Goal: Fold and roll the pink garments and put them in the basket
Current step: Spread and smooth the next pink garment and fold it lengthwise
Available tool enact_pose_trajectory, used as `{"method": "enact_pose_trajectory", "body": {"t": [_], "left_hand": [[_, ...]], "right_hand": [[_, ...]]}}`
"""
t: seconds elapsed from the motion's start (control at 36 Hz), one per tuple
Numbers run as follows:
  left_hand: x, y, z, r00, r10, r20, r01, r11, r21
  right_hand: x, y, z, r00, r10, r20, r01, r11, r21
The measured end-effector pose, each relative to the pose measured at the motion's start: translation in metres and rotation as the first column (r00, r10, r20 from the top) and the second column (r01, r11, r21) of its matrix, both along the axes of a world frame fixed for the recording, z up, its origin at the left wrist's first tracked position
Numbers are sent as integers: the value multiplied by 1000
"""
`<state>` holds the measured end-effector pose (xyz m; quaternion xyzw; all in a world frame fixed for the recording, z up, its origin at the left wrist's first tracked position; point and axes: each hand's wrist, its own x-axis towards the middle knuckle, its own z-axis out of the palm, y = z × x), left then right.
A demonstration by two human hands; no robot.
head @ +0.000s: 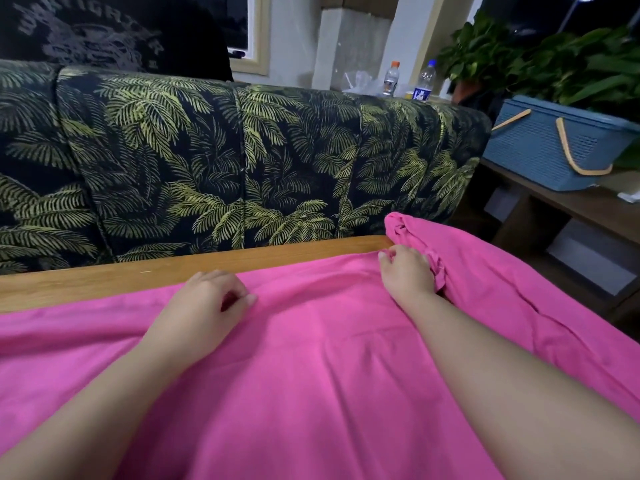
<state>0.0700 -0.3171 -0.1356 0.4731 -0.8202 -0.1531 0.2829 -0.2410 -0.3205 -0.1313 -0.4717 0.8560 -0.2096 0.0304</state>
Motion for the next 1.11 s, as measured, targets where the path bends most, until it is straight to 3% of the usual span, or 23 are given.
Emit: {"method": "enact_pose_trajectory", "body": {"t": [0.28,0.53,0.72,0.86,1.11], "left_hand": [[-12,-28,19,971,238,-25,-234,965,122],[-8,-49,48,983,164,80,-174,974,144],[8,-40,38,964,2,265,-102,925,365],[8,-35,25,970,121,211,-175,949,264],[4,-45,20,950,169,264,-239,936,259]], "right_hand": [[-4,-23,-4,998,-70,11,70,998,-2],[-12,-29,21,995,-43,90,63,969,-238],[-19,-23,15,999,49,0,-49,996,70],[-14,-13,4,998,38,-52,-35,998,60],[-10,-17,8,997,27,-70,-21,997,80]]}}
